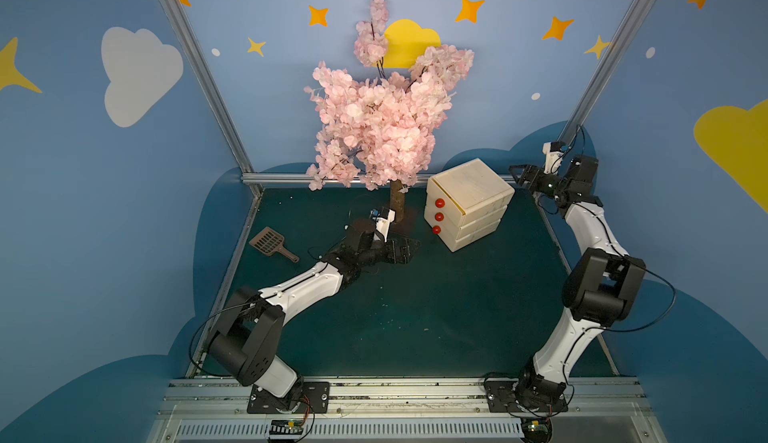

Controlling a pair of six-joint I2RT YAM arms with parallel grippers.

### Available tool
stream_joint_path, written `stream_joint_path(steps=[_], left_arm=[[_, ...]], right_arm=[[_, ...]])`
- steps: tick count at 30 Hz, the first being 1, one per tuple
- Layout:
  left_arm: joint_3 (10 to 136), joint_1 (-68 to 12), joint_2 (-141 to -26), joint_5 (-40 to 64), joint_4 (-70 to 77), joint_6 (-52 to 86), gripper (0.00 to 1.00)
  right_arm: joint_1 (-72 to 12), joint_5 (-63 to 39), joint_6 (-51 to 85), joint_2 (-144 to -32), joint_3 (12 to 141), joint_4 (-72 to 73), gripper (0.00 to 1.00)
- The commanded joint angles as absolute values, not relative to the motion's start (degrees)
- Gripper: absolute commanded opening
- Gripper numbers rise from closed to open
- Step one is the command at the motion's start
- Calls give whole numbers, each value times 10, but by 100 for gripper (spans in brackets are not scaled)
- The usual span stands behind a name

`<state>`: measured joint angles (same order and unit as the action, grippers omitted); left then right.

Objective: Take the sponge out of the drawer
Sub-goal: Move the storage box to the center of the board.

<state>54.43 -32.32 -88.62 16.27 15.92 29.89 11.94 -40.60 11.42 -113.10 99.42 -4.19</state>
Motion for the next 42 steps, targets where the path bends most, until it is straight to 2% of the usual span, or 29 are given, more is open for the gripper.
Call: stream_joint_path(steps=[1, 4, 14, 19, 21, 23, 28, 32, 42], left_arm=[[555, -324, -886, 162, 156, 292, 99], [557, -325, -888, 162, 153, 290, 99], [555, -324, -882, 160, 144, 283, 99], [554, -324, -878, 160, 145, 281, 99], [553, -323, -875, 163, 144, 279, 99], [553, -322, -874, 165, 146, 278, 99], [559, -312, -870, 190, 145, 274, 100], [555, -296, -856, 200, 147, 272, 99], [580, -260, -854, 243, 137, 264, 99]], right_arm=[[103, -473, 70, -1158, 1046, -109, 86], [93, -463, 22, -1184, 1093, -176, 86], [63, -521, -133, -1325, 1308, -460, 85], [40, -514, -191, -1354, 1356, -554, 80], [34, -521, -208, -1346, 1350, -583, 75], [23, -518, -229, -1324, 1316, -600, 69], [-11, -460, -242, -1231, 1154, -556, 65], [-26, -445, -209, -1150, 1010, -466, 60], [-79, -374, -119, -1018, 798, -396, 53]])
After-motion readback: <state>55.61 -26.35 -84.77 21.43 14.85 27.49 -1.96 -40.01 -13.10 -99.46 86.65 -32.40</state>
